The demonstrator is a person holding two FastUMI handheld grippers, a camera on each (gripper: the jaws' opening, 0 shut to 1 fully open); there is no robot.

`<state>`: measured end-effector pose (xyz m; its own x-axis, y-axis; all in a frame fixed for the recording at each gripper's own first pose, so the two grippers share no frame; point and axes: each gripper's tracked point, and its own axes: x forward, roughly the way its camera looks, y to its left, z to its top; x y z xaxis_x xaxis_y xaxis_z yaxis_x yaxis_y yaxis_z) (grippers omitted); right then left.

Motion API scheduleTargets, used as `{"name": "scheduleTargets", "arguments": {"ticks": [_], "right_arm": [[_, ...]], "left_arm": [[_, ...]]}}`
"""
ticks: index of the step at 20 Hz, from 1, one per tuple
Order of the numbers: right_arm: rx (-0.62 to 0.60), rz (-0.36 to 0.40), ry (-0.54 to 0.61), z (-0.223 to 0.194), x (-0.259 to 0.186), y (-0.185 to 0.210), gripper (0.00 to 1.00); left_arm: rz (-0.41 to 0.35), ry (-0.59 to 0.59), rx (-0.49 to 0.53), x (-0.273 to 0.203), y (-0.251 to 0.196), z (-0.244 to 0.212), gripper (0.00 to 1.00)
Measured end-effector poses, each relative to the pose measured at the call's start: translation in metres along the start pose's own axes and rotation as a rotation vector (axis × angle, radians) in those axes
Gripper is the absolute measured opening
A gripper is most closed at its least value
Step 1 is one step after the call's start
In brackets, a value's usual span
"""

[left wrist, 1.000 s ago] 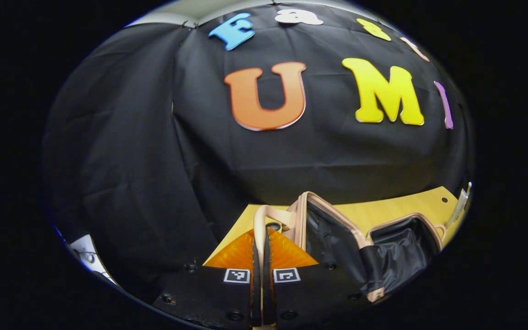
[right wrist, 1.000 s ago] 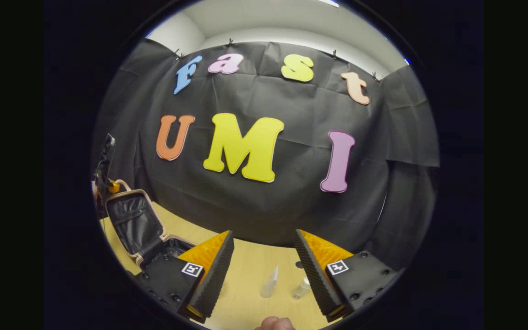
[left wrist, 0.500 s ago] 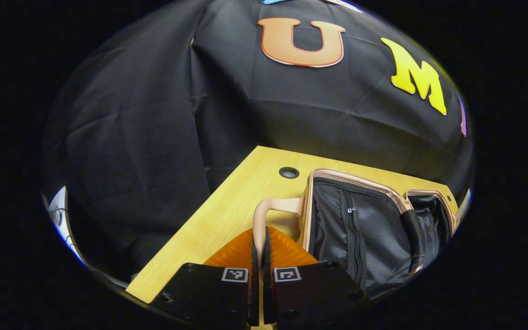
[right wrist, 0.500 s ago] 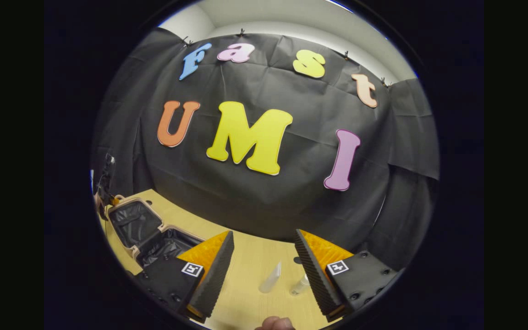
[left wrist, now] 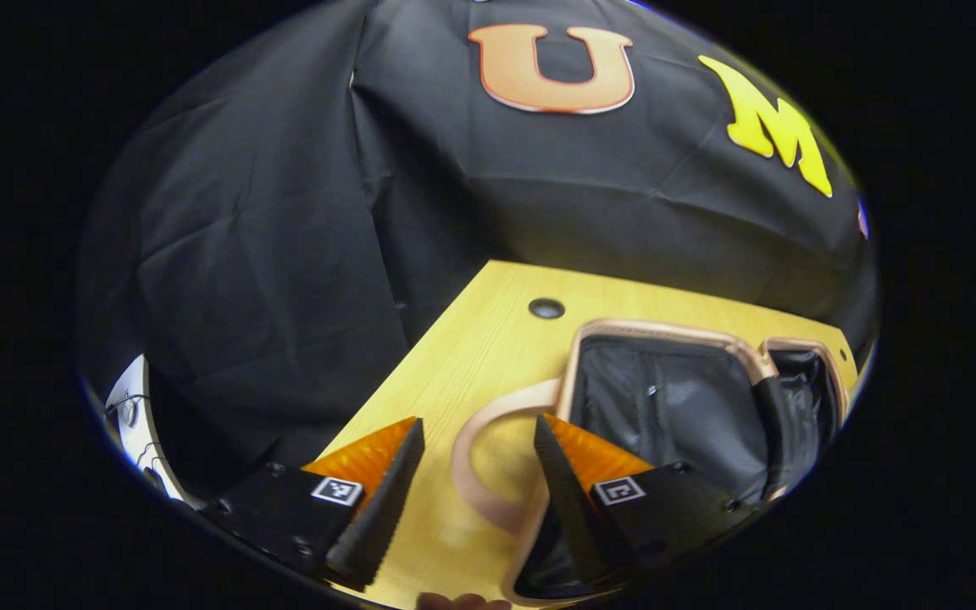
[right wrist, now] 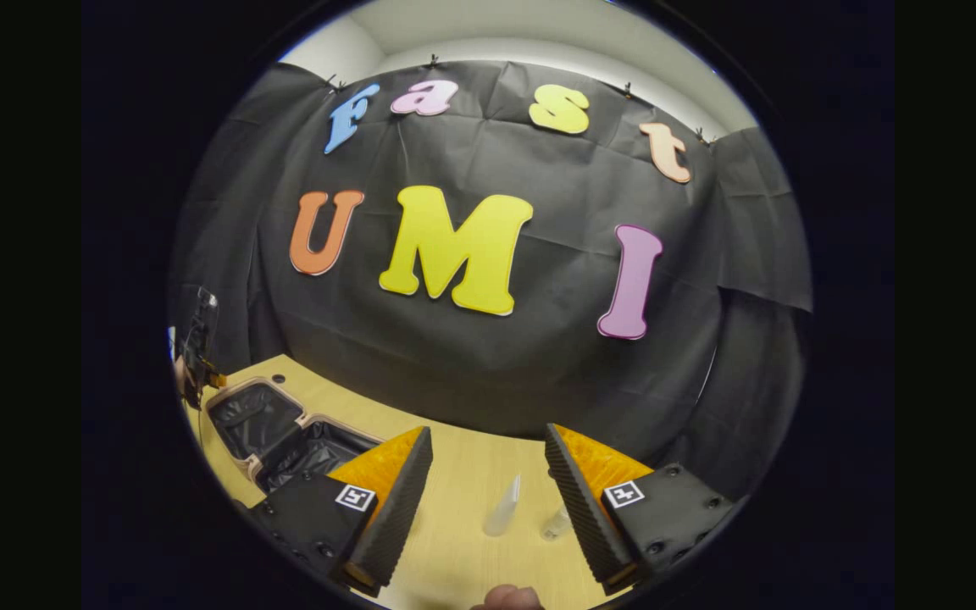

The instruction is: First open the suitcase, pack the skin care products into it, and then close the suitcase.

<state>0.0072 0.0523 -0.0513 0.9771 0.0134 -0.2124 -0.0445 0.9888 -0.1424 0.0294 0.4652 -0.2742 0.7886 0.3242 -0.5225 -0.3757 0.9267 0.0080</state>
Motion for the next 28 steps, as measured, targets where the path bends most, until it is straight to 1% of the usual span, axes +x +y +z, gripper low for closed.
{"name": "scheduleTargets", "arguments": {"ticks": [1, 3, 5, 8, 10, 11, 13, 16, 21, 22, 24, 28], "right_arm": [[0.012, -0.001, -0.004, -0.002, -0.001, -0.007, 0.79], [0.037, 0.0, -0.007, -0.005, -0.001, -0.02, 0.79], [0.068, 0.001, -0.013, -0.01, -0.002, -0.037, 0.79], [0.102, 0.003, -0.012, -0.02, -0.002, -0.066, 0.8], [0.135, -0.008, -0.009, -0.029, -0.003, -0.091, 0.8], [0.144, -0.014, -0.009, -0.034, -0.004, -0.102, 0.8], [0.153, -0.019, 0.0, -0.046, -0.005, -0.123, 0.79], [0.145, -0.026, 0.018, -0.063, -0.009, -0.151, 0.8], [0.14, -0.037, 0.053, -0.091, -0.019, -0.181, 0.79], [0.135, -0.036, 0.057, -0.094, -0.021, -0.185, 0.78], [0.125, -0.034, 0.07, -0.103, -0.024, -0.195, 0.8], [0.11, -0.054, 0.107, -0.121, -0.032, -0.22, 0.8]], "left_arm": [[0.003, -0.036, -0.001, -0.018, -0.013, 0.013, 0.92], [-0.004, -0.116, 0.008, -0.052, -0.046, 0.041, 0.98], [-0.018, -0.169, 0.045, -0.087, -0.09, 0.061, 0.97], [-0.074, -0.238, 0.051, -0.143, -0.17, 0.083, 0.97], [-0.12, -0.266, 0.039, -0.172, -0.23, 0.083, 0.97], [-0.125, -0.282, 0.04, -0.185, -0.252, 0.083, 0.97], [-0.173, -0.301, 0.039, -0.206, -0.305, 0.077, 0.98], [-0.255, -0.319, 0.085, -0.237, -0.383, 0.065, 0.98], [-0.387, -0.306, 0.158, -0.261, -0.48, 0.038, 0.98], [-0.426, -0.298, 0.178, -0.265, -0.502, 0.028, 0.98], [-0.502, -0.273, 0.222, -0.269, -0.544, 0.003, 0.98], [-0.623, -0.202, 0.27, -0.265, -0.606, -0.047, 0.98]]}}
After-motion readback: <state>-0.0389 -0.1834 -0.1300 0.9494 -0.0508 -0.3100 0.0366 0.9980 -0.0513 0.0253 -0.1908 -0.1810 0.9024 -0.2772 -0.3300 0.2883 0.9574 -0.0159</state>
